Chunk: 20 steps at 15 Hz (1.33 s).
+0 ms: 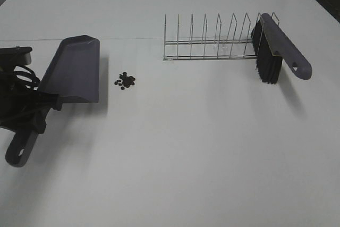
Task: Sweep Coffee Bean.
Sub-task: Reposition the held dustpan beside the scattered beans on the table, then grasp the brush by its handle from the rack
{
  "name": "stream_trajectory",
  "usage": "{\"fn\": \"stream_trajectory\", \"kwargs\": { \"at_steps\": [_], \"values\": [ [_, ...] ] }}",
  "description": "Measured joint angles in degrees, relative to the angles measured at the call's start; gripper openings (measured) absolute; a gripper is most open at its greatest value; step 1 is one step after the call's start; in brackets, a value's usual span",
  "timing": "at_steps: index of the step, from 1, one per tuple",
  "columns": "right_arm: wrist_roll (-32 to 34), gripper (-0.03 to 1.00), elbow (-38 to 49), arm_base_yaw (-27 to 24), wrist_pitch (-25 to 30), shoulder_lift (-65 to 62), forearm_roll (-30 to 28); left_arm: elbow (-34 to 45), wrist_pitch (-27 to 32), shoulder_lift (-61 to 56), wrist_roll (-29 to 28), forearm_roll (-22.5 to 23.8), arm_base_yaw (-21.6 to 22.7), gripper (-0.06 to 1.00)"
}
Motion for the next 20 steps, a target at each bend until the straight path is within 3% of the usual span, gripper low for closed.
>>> {"fn": "stream_trajectory", "kwargs": {
  "at_steps": [9,14,15,20],
  "values": [
    [0.0,0.75,-0.3,0.0,-1.2,2.2,0.1,0.0,0.3,-0.2,-0.1,1.0,0.0,0.32],
    [0.0,0.75,-2.2,0.0,-20.2,20.0,0.4,0.0,0.3,-0.2,-0.1,1.0,0.0,0.32],
    [0.0,0.75,-4.6,0.0,-26.4,30.8,0.6,0.0,0.3,-0.2,-0.1,1.1,0.0,0.32],
    [0.0,0.75,-18.2,0.0,-29.9,58.8,0.6,0.0,0.3,-0.2,-0.1,1.4,0.0,0.32]
  ]
}}
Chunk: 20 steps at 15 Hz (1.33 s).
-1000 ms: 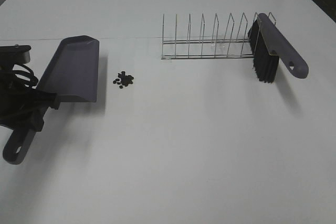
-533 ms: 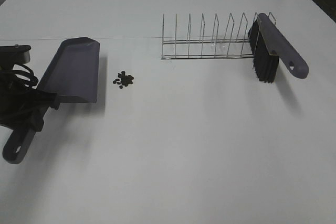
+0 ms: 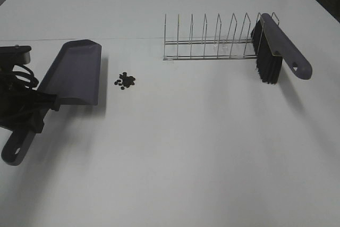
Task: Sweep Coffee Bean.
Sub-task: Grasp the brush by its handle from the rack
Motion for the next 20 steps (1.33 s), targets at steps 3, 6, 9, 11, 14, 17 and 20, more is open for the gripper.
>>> {"fn": "stream_trajectory", "kwargs": {
  "at_steps": [3,6,9,11,14,17,20],
  "values": [
    [0.0,0.75,-11.5,0.0,1.2,15.6,0.0,0.0,0.0,0.0,-0.1,0.0,0.0,0.32],
    [0.0,0.72,-24.0,0.0,6.4,28.9,-2.8,0.0,0.2,0.0,-0.1,0.0,0.0,0.32],
    [0.0,0.69,-35.9,0.0,12.5,40.4,-5.4,0.0,0.3,0.0,-0.1,0.0,0.0,0.32],
    [-0.1,0.68,-43.3,0.0,16.3,47.5,-5.4,0.0,0.5,0.0,-0.1,0.0,0.0,0.32],
    [-0.1,0.62,-53.3,0.0,18.6,58.2,-5.4,0.0,0.6,0.0,-0.1,0.0,0.0,0.32],
    [-1.9,0.61,-60.5,0.0,19.5,65.5,-5.4,0.0,0.6,0.0,-0.1,0.0,0.0,0.32],
    [-2.9,0.60,-65.7,0.0,20.3,72.0,-6.6,0.0,1.1,0.0,-0.1,0.0,0.0,0.32]
  ]
}}
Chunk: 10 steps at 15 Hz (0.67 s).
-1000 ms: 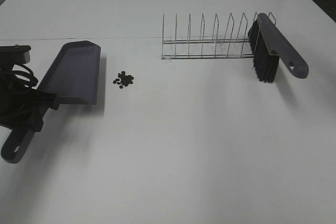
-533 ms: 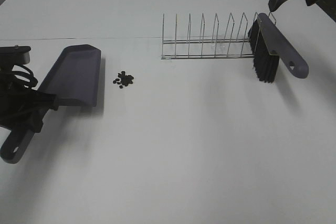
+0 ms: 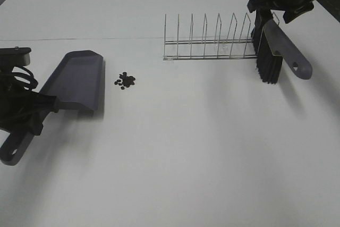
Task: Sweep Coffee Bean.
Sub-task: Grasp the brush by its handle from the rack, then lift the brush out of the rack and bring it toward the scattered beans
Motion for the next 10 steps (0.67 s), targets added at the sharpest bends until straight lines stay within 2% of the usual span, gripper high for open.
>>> {"fn": "stream_trajectory", "kwargs": {
  "at_steps": [4,5,6,8,10],
  "values": [
    [-0.1,0.58,-2.2,-0.1,0.1,4.8,-2.1,0.0,0.2,0.0,0.0,0.0,0.0,0.32],
    [-0.1,0.55,-2.2,-0.4,0.1,5.6,-2.0,0.0,0.2,0.0,0.0,0.0,0.0,0.32],
    [0.5,0.35,-2.4,-1.1,0.1,6.2,-1.9,0.0,0.2,0.0,0.0,0.0,0.0,0.32],
    [1.4,0.28,-3.0,-1.8,0.5,6.3,-2.8,0.0,0.2,0.0,0.0,0.0,0.0,0.32],
    [2.5,0.28,-4.2,-1.8,1.8,6.5,-2.7,0.0,0.2,0.0,0.0,0.0,0.0,0.32]
  ]
}}
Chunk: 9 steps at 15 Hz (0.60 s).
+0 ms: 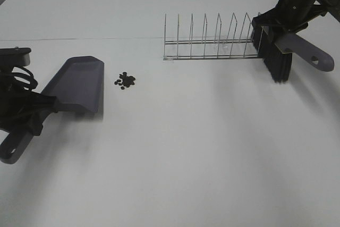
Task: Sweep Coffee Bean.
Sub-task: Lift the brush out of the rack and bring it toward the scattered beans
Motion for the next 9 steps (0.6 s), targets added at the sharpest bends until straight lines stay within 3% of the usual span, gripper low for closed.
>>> {"fn": "stream_trajectory", "kwargs": {
  "at_steps": [6,9],
  "values": [
    [0.9,0.28,-1.8,0.1,2.9,-6.2,0.2,0.0,0.0,0.0,0.0,0.0,0.0,0.32],
    [1.0,0.28,-2.2,0.1,6.0,-13.6,3.2,0.0,0.0,-0.1,0.0,0.0,0.0,0.32]
  ]
}}
